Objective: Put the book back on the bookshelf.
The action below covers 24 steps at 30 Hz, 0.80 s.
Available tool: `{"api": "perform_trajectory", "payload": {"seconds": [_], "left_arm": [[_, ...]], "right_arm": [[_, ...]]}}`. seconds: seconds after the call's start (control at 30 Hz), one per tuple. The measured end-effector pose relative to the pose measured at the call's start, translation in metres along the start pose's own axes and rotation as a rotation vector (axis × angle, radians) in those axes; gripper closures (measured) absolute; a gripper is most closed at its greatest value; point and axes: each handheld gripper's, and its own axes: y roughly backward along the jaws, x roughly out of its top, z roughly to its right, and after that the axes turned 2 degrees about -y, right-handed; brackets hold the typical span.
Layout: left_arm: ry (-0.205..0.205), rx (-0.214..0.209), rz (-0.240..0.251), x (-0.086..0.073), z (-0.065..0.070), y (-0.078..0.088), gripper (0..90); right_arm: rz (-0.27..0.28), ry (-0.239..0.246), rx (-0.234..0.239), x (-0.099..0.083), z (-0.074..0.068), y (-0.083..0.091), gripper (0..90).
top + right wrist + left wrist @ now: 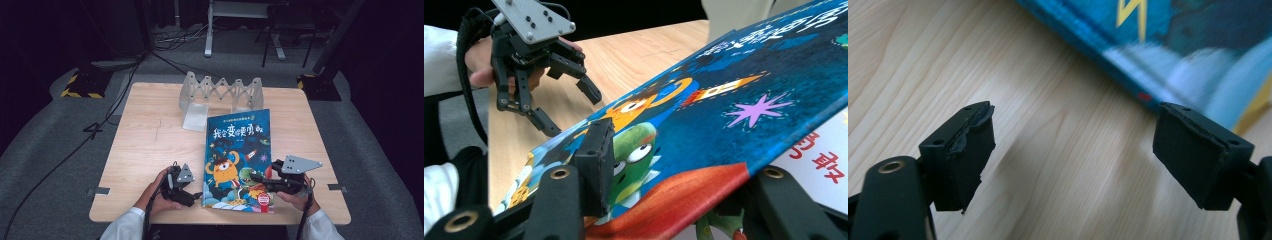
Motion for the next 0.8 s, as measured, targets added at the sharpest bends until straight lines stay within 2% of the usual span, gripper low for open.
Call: {"api": "perform_trajectory", "payload": {"seconds": [0.2, 0.3, 0.4, 0.5, 0.6, 0.67, 0.7, 0.8], "left_arm": [[0.017, -0.092, 0.060, 0.013, -0.002, -0.006, 16.8], [0.010, -0.107, 0.078, 0.022, 0.000, -0.012, 16.5], [0.010, -0.105, 0.075, 0.026, 0.000, -0.017, 16.3], [0.027, -0.134, 0.102, 0.029, -0.004, -0.021, 14.9], [0.058, -0.132, 0.121, 0.031, -0.008, -0.021, 12.8], [0.069, -0.165, 0.125, 0.031, -0.012, -0.023, 13.3], [0.076, -0.168, 0.127, 0.031, -0.012, -0.024, 11.0], [0.089, -0.219, 0.139, 0.033, -0.015, -0.029, 6.5]], "right_arm": [[0.014, 0.006, -0.019, -0.004, 0.003, 0.005, 52.7], [0.021, 0.017, -0.017, -0.005, 0.003, 0.005, 52.8], [0.028, 0.031, -0.017, -0.004, 0.001, 0.006, 52.7], [0.033, 0.044, -0.018, -0.004, 0.000, 0.006, 52.8], [0.041, 0.056, -0.020, -0.005, -0.001, 0.007, 52.7], [0.045, 0.064, -0.018, -0.005, -0.002, 0.007, 52.7], [0.047, 0.070, -0.018, -0.005, -0.002, 0.007, 52.7], [0.056, 0.089, -0.018, -0.004, -0.004, 0.008, 52.7]]}}
